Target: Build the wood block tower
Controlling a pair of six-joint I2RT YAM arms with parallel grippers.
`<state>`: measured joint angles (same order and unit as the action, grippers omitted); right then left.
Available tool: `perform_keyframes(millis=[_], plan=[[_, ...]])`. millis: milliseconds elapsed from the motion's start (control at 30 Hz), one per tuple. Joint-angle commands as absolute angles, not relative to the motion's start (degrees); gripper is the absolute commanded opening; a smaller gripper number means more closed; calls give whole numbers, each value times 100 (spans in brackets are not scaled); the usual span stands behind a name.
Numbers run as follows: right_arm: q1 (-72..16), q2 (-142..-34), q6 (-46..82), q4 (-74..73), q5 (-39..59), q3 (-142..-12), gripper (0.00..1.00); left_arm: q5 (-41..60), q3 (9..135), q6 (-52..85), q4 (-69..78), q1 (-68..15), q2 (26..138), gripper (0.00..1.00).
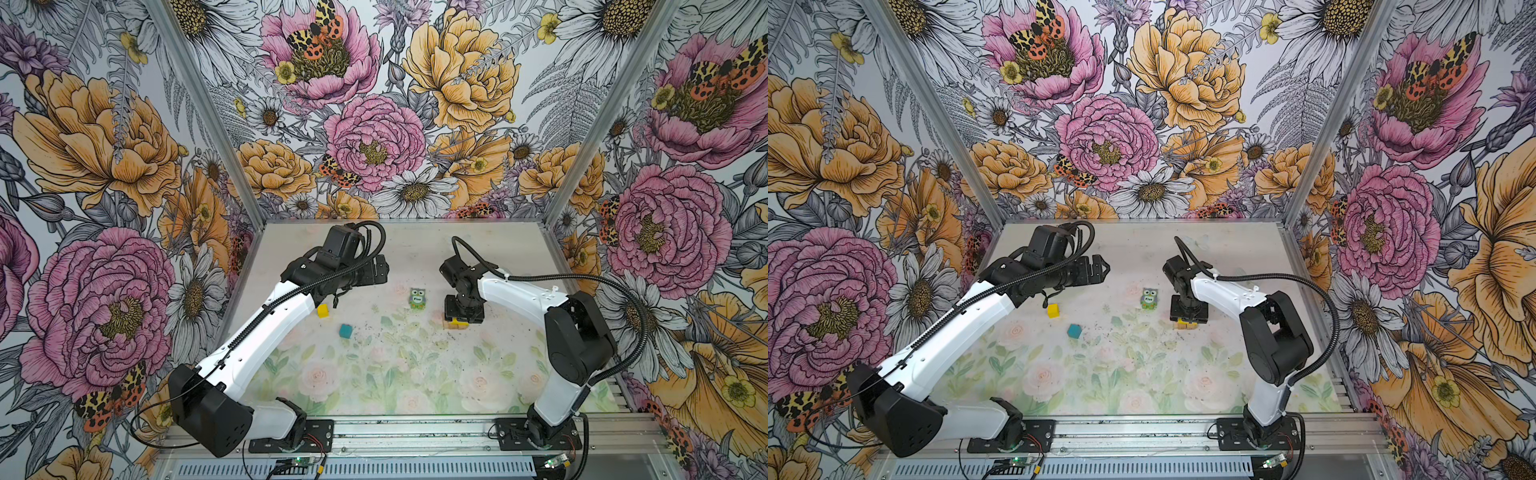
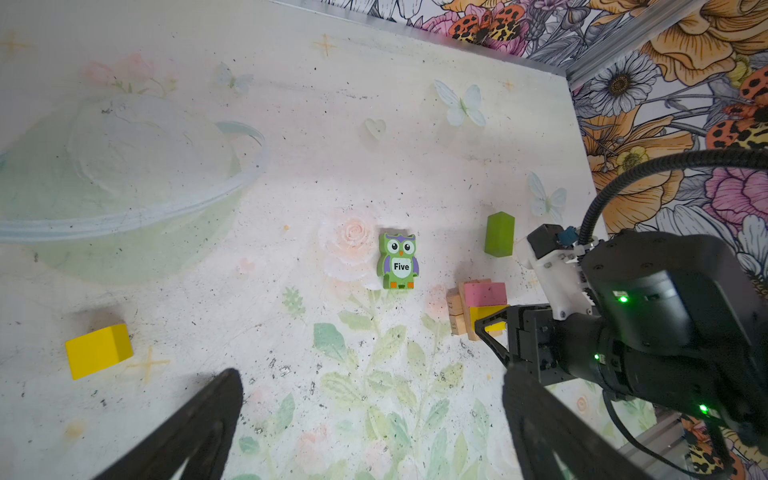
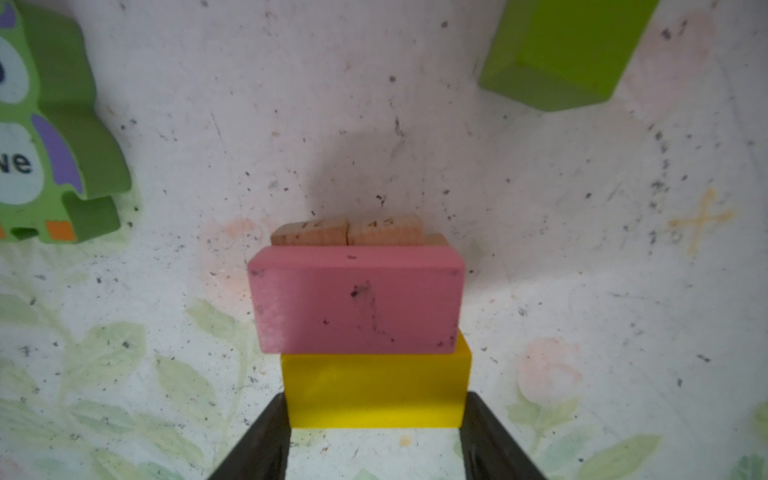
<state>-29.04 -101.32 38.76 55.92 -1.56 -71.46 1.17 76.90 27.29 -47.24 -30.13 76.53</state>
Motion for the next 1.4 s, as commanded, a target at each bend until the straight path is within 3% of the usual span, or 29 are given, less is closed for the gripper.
perform_keyframes(millis=[0,167,367,533,633,767,833,1133,1367], plan=[[-2848,-10283,3722,5479,-72,-7278,60,180,7625,2848,-4588,-2979,7515,99],[-2848,-10251,3617,5481,-62,-7277,67,177,7600,2889,-4583,-2988,7506,99],[-2848,-9971,3649,5506,28,-7225,89,226,7603,2902,-4588,-2997,7505,99],[-2870,-9556,3726,5840,36,-7422,89,264,7614,2893,-4597,-3003,7519,99],[-2826,-9457,3717,5992,-7,-7691,77,195,7690,2874,-4583,-2997,7554,99],[-2652,-9842,3713,6055,-58,-8079,48,184,7837,2819,-4558,-3002,7685,99],[-2605,-10107,3632,6064,-59,-8296,41,185,7861,2807,-4506,-3006,7707,99],[-2452,-10979,3435,6135,-70,-9015,26,131,7973,2769,-4361,-3010,7761,99],[-2452,-11166,3407,6130,-79,-8996,25,164,7943,2750,-4333,-2942,7831,99]])
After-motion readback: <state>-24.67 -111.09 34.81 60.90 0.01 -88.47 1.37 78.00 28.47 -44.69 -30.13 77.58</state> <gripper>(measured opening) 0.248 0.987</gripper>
